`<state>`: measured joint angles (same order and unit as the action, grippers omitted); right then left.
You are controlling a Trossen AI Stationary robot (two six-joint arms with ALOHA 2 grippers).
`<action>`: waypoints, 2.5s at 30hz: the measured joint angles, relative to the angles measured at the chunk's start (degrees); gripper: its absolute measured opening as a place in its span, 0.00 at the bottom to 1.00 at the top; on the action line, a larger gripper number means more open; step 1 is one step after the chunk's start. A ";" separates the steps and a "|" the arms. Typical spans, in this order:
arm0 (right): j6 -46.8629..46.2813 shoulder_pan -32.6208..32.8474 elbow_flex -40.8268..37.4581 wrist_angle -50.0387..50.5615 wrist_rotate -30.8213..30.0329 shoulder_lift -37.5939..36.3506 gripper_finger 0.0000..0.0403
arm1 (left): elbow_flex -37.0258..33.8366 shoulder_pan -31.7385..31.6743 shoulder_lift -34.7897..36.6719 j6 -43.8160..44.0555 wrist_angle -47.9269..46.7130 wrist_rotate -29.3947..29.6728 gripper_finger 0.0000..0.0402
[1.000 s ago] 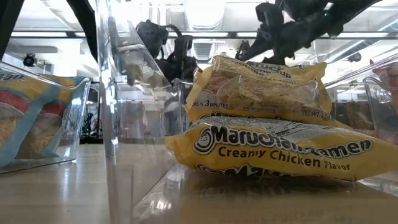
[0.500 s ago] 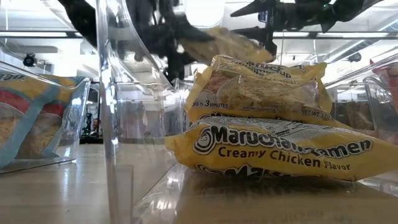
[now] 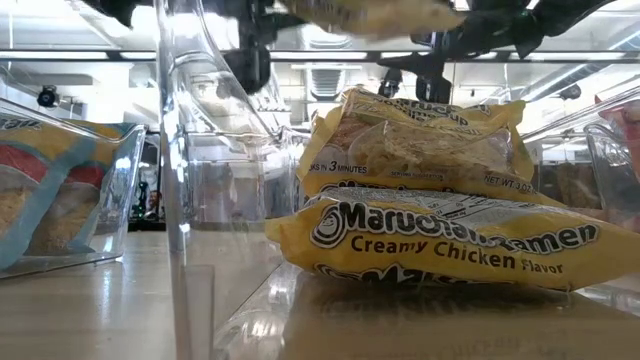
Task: Sort Maruchan noodles
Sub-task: Put the yellow noodle pack into the middle transparent bin, then put the blue noodle pack into the left transparent bin
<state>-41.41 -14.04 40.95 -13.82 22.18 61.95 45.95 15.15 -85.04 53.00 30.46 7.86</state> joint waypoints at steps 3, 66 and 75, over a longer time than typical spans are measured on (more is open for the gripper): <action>-0.02 0.81 -0.01 0.41 1.32 -0.17 0.36 | 2.36 5.52 -1.65 0.49 -0.57 5.44 0.30; 18.76 1.26 -0.02 34.61 -6.22 -0.28 0.36 | 32.97 12.04 -23.56 24.80 -48.71 11.65 0.35; 22.56 -2.63 -0.02 41.32 -10.30 -0.28 0.36 | 39.28 8.91 -23.45 15.95 -55.80 11.71 0.35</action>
<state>-18.84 -16.67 40.93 27.50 11.88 61.67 85.23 24.06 -108.49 68.95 -25.34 19.57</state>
